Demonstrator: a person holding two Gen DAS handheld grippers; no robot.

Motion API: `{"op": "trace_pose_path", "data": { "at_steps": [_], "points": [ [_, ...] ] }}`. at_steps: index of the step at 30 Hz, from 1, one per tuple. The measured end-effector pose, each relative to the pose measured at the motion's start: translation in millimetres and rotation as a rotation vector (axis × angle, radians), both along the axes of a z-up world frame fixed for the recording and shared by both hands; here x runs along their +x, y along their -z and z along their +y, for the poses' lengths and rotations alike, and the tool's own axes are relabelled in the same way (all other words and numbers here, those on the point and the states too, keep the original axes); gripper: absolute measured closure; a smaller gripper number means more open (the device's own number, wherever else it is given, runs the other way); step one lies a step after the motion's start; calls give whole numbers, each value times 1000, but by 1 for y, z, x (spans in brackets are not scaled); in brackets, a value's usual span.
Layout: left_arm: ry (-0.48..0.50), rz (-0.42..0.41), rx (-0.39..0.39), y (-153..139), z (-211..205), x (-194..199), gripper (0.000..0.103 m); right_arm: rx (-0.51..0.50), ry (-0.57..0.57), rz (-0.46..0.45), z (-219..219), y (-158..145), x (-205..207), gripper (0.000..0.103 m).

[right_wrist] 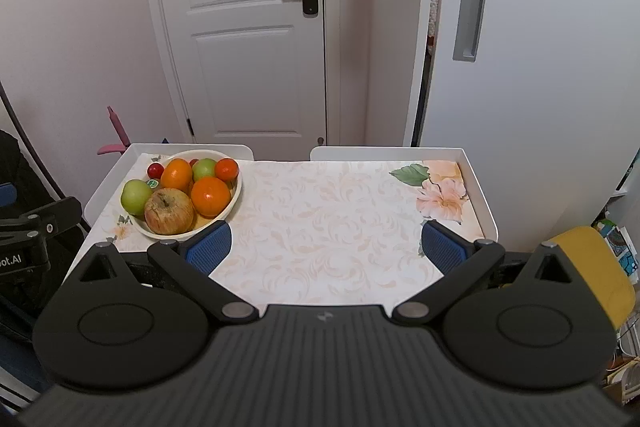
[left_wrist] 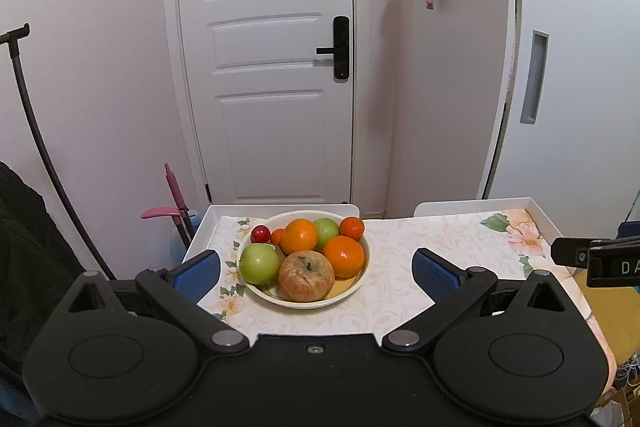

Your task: Organize fruits

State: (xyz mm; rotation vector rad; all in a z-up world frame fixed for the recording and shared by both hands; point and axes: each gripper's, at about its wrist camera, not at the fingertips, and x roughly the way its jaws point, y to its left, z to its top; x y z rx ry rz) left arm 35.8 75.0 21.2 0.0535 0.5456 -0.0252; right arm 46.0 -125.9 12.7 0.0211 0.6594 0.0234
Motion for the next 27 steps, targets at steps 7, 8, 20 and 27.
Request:
{"op": "trace_pose_path", "data": {
  "at_steps": [7,8,20,27],
  "points": [
    [5,2,5,1,-4,0,0,2,2,-1,-1,1,0,0],
    [4,2,5,1,-4,1,0,1,3,0,-1,1,0,0],
    [-25,-18,7,0,-2,1,0,5,8,1,0,1,1,0],
    [-30,-8,-2,2,-2,3,0,13,9,2,-1,0,3,0]
  ]
}}
